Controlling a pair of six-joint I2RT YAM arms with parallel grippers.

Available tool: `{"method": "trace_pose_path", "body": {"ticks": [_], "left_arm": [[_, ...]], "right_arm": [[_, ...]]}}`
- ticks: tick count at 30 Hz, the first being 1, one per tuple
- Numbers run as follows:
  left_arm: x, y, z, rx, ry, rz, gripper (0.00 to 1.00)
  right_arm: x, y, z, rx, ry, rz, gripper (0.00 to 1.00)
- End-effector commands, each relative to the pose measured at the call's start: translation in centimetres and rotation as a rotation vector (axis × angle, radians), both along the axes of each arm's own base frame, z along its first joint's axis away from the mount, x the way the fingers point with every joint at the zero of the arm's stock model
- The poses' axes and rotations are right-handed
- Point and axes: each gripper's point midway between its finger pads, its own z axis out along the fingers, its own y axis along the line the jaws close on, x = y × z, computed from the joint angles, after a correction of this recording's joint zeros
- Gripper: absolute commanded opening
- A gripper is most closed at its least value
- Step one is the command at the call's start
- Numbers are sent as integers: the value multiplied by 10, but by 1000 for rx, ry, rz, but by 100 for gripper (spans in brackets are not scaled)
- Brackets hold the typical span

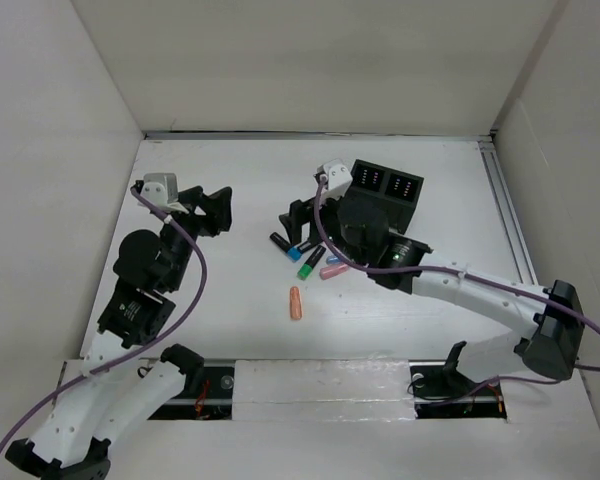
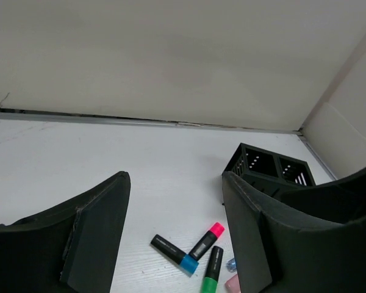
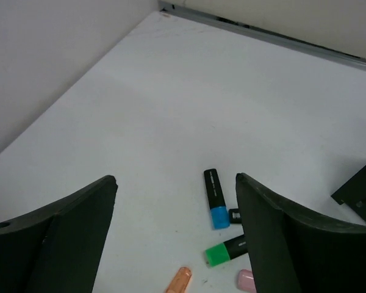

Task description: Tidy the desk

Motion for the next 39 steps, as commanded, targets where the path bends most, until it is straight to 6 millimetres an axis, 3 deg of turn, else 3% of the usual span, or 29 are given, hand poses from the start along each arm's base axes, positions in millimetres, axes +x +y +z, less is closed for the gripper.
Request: {"method": "trace_pose_path", "body": {"ticks": [1, 3, 4, 6, 7, 9, 10, 11, 12, 13, 14, 15, 16, 17, 18, 19, 20, 21, 22, 23, 25, 28, 33, 39], "left_arm": [[-10, 0, 26, -19, -82, -28, 58], [-10, 5, 26, -19, -79, -5, 59], [-11, 5, 26, -20, -82, -3, 58], [-12, 5, 27, -25, -89, -6, 54], [-11, 5, 25, -26, -90, -5, 50], [-10, 7, 25, -30, -90, 8, 42], [-10, 7, 24, -31, -88, 8, 31], [-10, 6, 25, -33, -89, 3, 26], [-11, 6, 26, -33, -91, -1, 21], [-12, 6, 26, -34, -91, -1, 10], [-12, 8, 27, -39, -92, 9, 7], [-11, 9, 26, -39, -87, 16, 5], [-12, 11, 27, -43, -89, 23, 4], [-12, 12, 27, -44, -88, 31, 4], [-15, 12, 29, -51, -101, 20, 14], [-16, 13, 30, -54, -110, 24, 24], [-16, 13, 30, -54, -110, 24, 24], [-15, 14, 28, -54, -107, 31, 29], [-14, 15, 28, -55, -105, 35, 32], [-14, 14, 26, -52, -100, 34, 38], [-14, 13, 27, -53, -104, 28, 45], [-12, 14, 25, -50, -97, 39, 47], [-14, 13, 27, -56, -105, 31, 48], [-15, 15, 27, -60, -110, 35, 48]], "right_arm": [[11, 10, 31, 106, -22, 36, 83], [20, 13, 26, 122, -9, 70, 70], [23, 16, 26, 126, -8, 88, 42], [38, 23, 8, 95, 31, 110, 16], [44, 26, 15, 100, 28, 115, 0], [62, 34, -14, 41, 82, 109, 0], [66, 39, -21, 20, 89, 116, 0], [76, 42, -16, 20, 82, 109, 0], [88, 47, -44, -30, 121, 95, 0], [95, 50, -52, -52, 129, 85, 0], [105, 51, -50, -54, 123, 69, 0], [113, 54, -76, -99, 163, 50, 0], [121, 52, -85, -112, 173, 35, 1], [128, 50, -92, -121, 179, 23, 7], [141, 57, -111, -141, 199, 36, 39], [145, 59, -131, -192, 243, 51, 57], [145, 61, -123, -190, 243, 58, 57], [145, 60, -142, -226, 274, 59, 61], [149, 64, -140, -230, 267, 61, 62], [150, 66, -159, -254, 299, 66, 63], [139, 70, -174, -276, 336, 102, 63], [121, 77, -193, -288, 360, 146, 63], [95, 80, -246, -401, 460, 215, 63], [101, 83, -256, -414, 467, 200, 59]]}}
